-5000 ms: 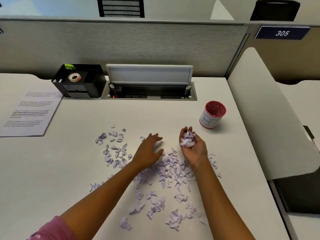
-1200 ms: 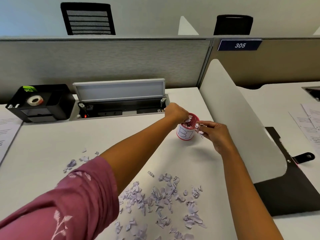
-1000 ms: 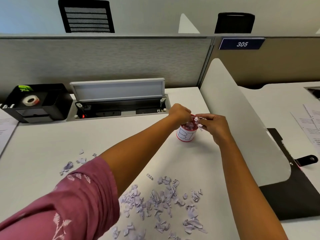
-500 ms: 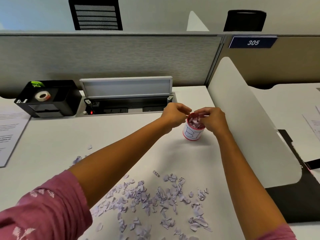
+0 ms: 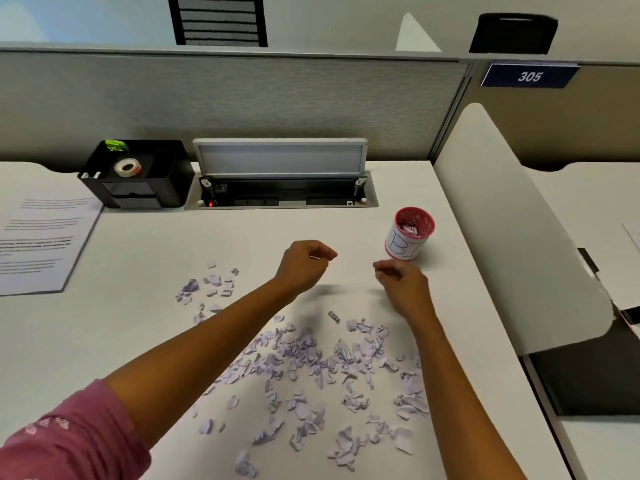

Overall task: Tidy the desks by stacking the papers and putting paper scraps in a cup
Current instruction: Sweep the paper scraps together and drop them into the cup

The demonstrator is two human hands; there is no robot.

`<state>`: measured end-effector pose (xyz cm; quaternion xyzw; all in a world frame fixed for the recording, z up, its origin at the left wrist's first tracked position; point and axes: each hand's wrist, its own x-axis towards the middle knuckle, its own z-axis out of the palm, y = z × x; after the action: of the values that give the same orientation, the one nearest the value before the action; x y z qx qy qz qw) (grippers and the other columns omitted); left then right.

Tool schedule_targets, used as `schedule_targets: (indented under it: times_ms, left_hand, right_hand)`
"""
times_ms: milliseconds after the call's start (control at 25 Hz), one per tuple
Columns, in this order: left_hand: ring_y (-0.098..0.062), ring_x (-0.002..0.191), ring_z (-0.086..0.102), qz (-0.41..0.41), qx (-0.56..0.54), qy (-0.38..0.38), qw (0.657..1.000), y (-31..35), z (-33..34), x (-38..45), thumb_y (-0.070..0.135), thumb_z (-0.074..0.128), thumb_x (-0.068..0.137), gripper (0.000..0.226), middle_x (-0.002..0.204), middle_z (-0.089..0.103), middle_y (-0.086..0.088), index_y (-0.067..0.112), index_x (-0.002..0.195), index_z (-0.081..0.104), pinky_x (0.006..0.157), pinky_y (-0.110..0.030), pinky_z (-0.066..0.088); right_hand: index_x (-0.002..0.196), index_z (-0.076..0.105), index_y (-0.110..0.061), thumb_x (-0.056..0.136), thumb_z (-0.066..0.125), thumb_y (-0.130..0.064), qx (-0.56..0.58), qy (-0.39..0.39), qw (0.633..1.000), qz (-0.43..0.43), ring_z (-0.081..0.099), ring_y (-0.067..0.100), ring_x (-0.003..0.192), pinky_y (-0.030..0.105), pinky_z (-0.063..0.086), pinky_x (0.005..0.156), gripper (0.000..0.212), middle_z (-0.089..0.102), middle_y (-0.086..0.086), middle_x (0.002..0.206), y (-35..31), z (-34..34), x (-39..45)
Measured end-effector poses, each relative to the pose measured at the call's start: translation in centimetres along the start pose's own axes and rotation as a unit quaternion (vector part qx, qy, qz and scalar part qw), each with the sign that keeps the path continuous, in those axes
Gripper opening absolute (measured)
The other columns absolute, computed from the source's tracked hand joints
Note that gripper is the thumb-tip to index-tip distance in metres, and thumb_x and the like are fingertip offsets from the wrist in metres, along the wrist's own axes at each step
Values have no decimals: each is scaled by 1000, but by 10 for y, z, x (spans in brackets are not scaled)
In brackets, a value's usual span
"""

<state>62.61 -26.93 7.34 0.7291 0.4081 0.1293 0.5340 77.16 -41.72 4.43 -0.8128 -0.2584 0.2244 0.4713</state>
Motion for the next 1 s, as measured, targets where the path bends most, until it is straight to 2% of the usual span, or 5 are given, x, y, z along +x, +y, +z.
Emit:
schedule_targets:
  times_ms: [200, 480, 600, 720, 1000]
  left_hand:
    - [-14, 108, 63, 18, 44, 105, 993, -55, -31, -32, 1, 57, 88, 28, 110, 70, 3, 17, 106, 71, 85, -15, 44]
    - [-29, 136, 38, -34, 175, 228, 957, -118, -93, -31, 19, 62, 88, 44, 143, 45, -11, 14, 131, 54, 112, -36, 26]
    - [-40, 148, 4, -137, 296, 204, 923, -139, -113, -17, 43, 58, 92, 63, 160, 15, -18, 24, 147, 36, 118, -56, 3]
    - [-44, 148, -5, -172, 291, 153, 928, -148, -122, -8, 51, 57, 92, 74, 162, -2, -19, 30, 153, 22, 117, -60, 4]
    - [-38, 150, 2, 0, 212, 12, 977, -143, -100, 2, 8, 45, 98, 62, 160, 15, -19, 16, 155, 20, 120, -54, 3]
  right_hand:
    - [113, 70, -10, 92, 64, -7, -45, 37, 998, 11, 63, 16, 103, 22, 45, 90, 23, 70, 5, 113, 27, 32, -52]
    - [120, 61, -8, 90, 67, -10, -100, 214, 971, -24, 54, 29, 118, 35, 44, 100, 32, 58, 12, 125, 56, 37, -89]
    - [136, 48, -5, 90, 66, -25, -178, 243, 949, 91, 31, 39, 140, 50, 28, 116, 53, 39, 20, 148, 67, 31, -87]
    - [150, 25, -5, 93, 59, -44, -193, 191, 932, 240, -1, 41, 149, 52, 4, 121, 77, 4, 22, 162, 66, 34, -86]
    - [153, 21, -4, 97, 54, -42, -157, 78, 977, 121, -6, 34, 151, 43, 0, 122, 75, -1, 19, 162, 36, 85, -88]
